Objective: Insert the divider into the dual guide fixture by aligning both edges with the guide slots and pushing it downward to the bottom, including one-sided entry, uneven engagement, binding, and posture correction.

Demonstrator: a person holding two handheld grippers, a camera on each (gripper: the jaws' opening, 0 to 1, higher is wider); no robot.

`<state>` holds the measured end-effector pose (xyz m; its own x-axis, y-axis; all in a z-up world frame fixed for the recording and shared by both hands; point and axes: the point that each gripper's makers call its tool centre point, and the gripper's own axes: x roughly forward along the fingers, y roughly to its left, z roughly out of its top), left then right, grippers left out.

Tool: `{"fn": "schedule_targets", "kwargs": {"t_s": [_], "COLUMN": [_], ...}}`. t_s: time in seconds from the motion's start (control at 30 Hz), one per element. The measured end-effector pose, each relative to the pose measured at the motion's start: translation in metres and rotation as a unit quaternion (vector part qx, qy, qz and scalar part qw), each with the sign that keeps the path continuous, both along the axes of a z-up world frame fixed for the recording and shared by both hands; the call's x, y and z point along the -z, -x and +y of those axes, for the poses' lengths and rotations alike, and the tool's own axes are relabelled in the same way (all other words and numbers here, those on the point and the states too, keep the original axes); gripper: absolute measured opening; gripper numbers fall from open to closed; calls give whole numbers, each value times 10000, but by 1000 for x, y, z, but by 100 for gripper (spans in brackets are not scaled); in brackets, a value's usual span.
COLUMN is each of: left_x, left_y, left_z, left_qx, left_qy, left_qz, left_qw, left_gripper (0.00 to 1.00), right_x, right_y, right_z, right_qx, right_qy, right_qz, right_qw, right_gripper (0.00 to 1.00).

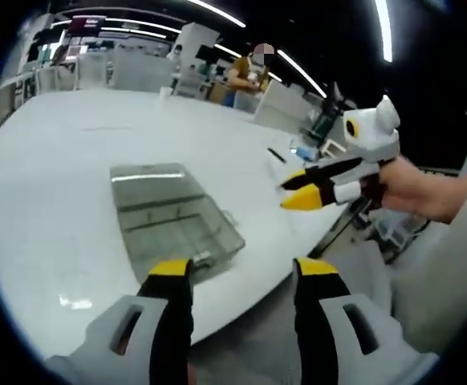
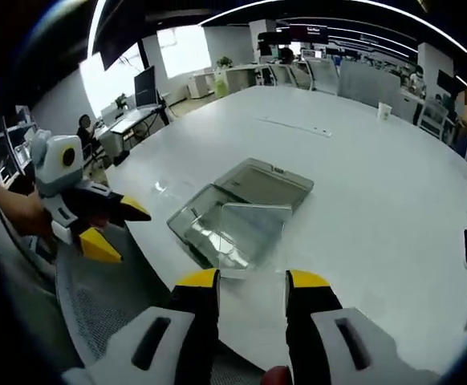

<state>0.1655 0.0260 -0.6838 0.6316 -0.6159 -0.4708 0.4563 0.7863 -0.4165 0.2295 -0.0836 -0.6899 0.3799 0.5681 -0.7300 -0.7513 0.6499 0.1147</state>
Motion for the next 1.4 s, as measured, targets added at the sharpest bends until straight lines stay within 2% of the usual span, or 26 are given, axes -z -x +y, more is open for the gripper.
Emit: {"fn": "schedule_targets", "kwargs": {"t_s": [0.37, 1.0, 1.4], "left_x": [-8, -41, -52], "left_y": [-6, -29, -32], "left_z": [-2, -12, -16], "left_qx": [-71, -244, -289], "left_qy": [82, 393, 546], "left_qz": [-118, -547, -641], "left_qw": [9999, 9974, 9960], "left_gripper": [44, 38, 33], "right_x": [-9, -24, -27], "right_y": [11, 22, 28], "right_z": [14, 31, 36], "right_qx": [-216, -611, -768], "right_qy": [-180, -344, -396], "right_qz": [-99, -361, -460], "right_qw": [9996, 9969, 9952], "right_gripper": [28, 28, 28]}}
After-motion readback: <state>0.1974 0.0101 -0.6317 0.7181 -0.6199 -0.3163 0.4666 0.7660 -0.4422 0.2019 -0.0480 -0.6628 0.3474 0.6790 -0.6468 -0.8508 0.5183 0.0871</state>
